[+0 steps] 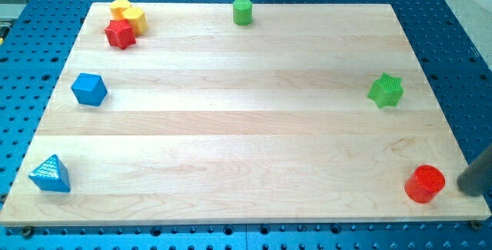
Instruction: Push the red circle bottom right to the red star
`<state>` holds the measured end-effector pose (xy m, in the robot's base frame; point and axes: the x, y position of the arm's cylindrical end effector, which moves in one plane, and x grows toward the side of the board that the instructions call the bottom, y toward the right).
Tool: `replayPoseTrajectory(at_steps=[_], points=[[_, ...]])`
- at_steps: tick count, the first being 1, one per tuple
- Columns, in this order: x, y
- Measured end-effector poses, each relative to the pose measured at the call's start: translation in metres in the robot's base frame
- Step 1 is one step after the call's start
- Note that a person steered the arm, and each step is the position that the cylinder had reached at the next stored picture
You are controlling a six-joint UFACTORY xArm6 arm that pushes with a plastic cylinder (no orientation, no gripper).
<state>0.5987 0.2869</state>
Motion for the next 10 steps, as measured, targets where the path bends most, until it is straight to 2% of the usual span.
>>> replayPoseTrajectory(at_steps=[1, 2, 3, 4, 5, 6, 7, 9, 10], points=[[-0.013, -0.072], [-0.041, -0.169], [-0.055, -0.162], [-0.015, -0.128], [0.003, -0.191], [-0.017, -0.271], [-0.062, -0.347], [-0.046, -0.401], [-0.099, -0.416]])
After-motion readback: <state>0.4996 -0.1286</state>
